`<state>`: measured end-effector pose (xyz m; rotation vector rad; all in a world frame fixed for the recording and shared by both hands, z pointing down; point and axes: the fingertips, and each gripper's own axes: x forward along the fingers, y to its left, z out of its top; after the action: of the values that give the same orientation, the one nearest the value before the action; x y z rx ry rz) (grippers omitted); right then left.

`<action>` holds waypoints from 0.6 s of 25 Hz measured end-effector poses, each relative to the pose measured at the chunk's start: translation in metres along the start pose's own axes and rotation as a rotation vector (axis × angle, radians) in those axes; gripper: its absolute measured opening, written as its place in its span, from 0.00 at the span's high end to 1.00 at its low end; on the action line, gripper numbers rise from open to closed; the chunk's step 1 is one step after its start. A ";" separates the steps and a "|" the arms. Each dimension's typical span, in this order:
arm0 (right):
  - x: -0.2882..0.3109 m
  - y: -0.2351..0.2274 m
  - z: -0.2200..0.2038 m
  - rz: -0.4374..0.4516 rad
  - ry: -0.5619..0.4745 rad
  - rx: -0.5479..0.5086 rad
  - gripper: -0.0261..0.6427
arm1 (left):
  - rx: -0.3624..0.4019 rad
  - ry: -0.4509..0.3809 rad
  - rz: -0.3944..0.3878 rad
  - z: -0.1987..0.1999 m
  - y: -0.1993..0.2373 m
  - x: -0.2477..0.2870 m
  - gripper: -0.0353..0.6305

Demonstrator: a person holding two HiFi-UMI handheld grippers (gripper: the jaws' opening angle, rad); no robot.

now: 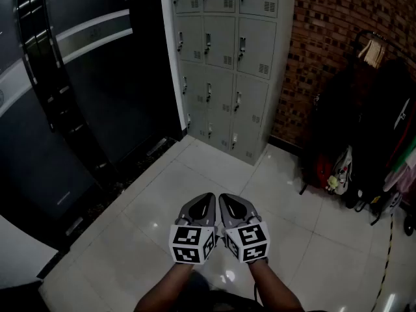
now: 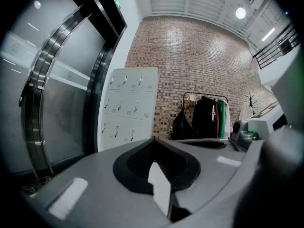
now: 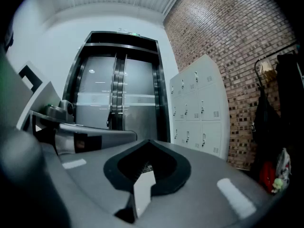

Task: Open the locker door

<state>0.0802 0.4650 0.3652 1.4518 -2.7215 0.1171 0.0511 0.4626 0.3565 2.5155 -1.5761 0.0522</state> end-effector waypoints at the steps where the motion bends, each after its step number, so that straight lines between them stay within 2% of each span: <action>1: 0.003 -0.003 0.000 0.003 -0.003 0.000 0.96 | 0.003 -0.003 0.006 0.000 0.003 0.004 0.94; 8: 0.047 -0.033 -0.004 -0.012 -0.008 0.002 0.96 | -0.006 -0.018 -0.007 0.001 0.030 0.050 0.94; 15: 0.125 -0.064 0.009 -0.042 -0.012 -0.003 0.96 | -0.015 -0.022 -0.033 0.022 0.085 0.120 0.94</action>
<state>0.0638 0.3252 0.3698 1.5127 -2.6976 0.1031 0.0268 0.3163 0.3604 2.5384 -1.5365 0.0078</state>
